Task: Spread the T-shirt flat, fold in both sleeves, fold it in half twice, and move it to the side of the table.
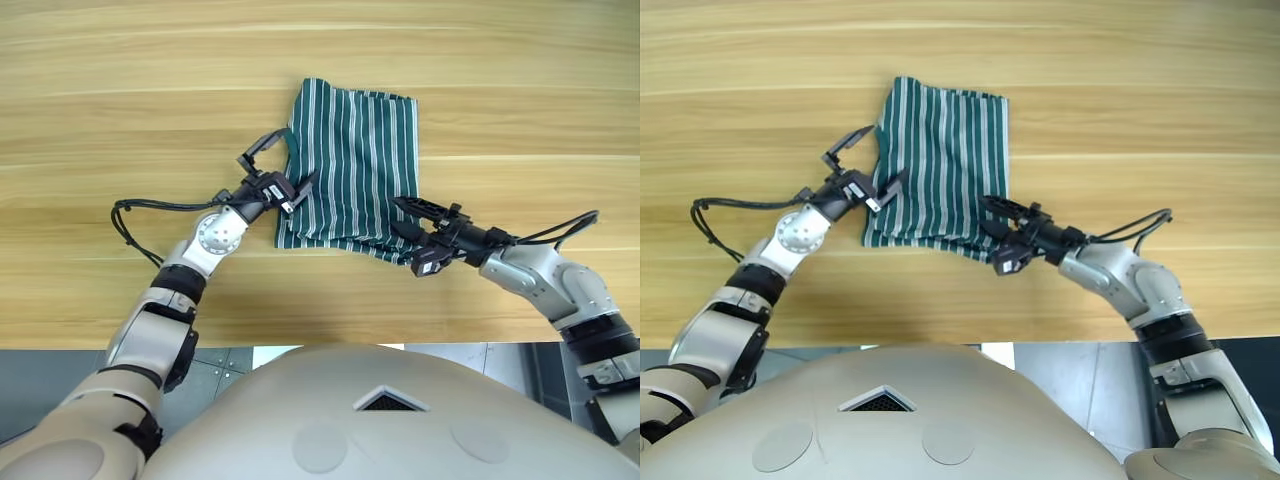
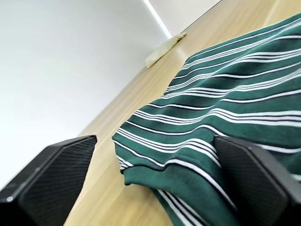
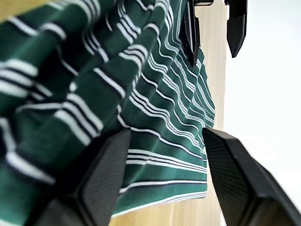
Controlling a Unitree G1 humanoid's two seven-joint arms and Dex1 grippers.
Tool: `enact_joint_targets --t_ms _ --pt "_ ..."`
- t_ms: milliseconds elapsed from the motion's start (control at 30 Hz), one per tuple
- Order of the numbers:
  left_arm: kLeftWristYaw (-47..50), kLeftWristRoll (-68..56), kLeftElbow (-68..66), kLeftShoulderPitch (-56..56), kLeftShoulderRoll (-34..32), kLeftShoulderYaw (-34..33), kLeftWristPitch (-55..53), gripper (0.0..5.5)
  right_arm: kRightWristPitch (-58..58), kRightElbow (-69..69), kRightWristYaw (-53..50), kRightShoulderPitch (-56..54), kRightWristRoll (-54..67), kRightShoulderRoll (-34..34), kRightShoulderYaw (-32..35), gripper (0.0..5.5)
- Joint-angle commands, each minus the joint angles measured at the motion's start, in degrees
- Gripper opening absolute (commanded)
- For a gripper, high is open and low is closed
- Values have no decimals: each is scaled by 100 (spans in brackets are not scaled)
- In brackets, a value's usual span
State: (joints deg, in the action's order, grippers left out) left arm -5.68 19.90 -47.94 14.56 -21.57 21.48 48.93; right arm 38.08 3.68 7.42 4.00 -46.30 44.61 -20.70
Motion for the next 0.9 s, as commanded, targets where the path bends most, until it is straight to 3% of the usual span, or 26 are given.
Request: enact_joint_targets --t_ms 33,300,500,633,800,900 --pt "-212 305 -701 -358 -516 43 -460 462 -142 347 148 137 -366 307 -90 283" --pt "-716 -405 -429 -393 -357 -97 401 462 379 100 -360 -147 -24 -37 -235 283" --pt "-1238 -1415 408 -624 -301 -424 918 462 287 -884 -567 -351 3248 -893 748 283" --pt "-1714 -2607 1817 -976 -525 -692 826 462 -173 -683 -181 -505 4366 -1140 1114 283" --pt "-2111 -3418 3338 -1408 -977 -1100 253 462 -17 73 14 -581 3497 -1157 1071 283" --pt "-2616 -2467 3250 -1526 -1142 -635 -64 462 186 488 -53 -634 2905 -1233 966 283"
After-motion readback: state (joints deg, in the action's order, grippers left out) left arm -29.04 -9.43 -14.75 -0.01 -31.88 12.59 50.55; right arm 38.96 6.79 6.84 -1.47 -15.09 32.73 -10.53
